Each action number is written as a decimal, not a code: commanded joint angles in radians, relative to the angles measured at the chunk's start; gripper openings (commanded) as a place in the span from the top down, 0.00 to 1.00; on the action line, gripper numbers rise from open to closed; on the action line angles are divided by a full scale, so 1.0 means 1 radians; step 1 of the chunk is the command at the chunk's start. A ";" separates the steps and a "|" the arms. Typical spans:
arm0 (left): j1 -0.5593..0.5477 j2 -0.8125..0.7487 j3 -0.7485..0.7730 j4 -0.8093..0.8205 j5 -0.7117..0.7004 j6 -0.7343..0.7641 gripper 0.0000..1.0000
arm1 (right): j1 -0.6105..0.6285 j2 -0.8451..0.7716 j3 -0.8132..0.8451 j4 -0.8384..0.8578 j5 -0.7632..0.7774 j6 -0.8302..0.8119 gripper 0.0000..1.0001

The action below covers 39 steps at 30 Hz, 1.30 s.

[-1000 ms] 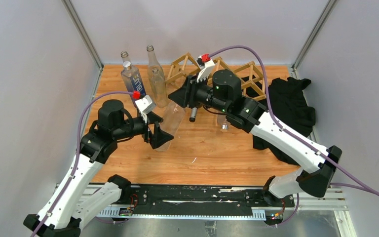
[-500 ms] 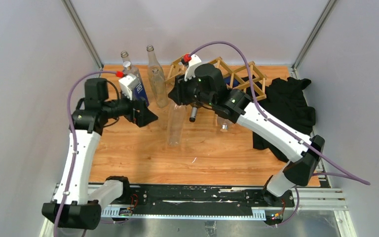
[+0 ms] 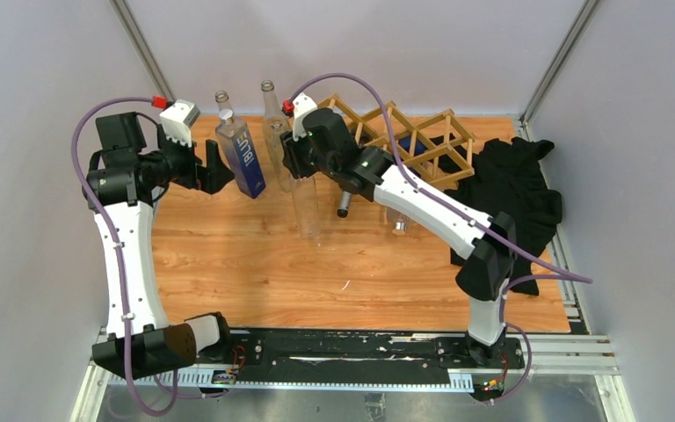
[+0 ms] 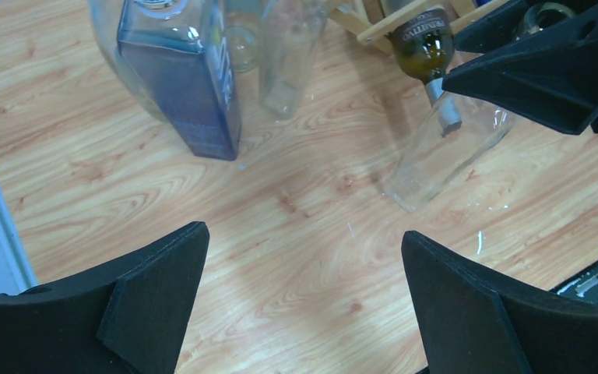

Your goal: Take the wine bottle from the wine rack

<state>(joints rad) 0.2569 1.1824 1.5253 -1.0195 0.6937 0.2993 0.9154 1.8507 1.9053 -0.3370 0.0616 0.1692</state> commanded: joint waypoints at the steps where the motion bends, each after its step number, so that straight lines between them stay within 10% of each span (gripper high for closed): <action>1: 0.011 0.039 0.047 -0.031 -0.073 -0.022 0.00 | -0.006 0.045 0.083 0.111 0.032 -0.063 1.00; 13: 0.039 0.073 0.054 -0.031 -0.117 -0.005 0.00 | 0.019 0.200 0.098 0.413 0.008 -0.165 1.00; 39: 0.049 0.056 0.012 -0.033 -0.114 0.123 0.00 | 0.027 0.517 0.388 0.492 -0.013 -0.205 1.00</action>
<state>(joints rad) 0.2981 1.2541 1.5513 -1.0431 0.5755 0.3969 0.9279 2.3547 2.2356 0.0799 0.0513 -0.0074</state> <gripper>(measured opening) 0.997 0.376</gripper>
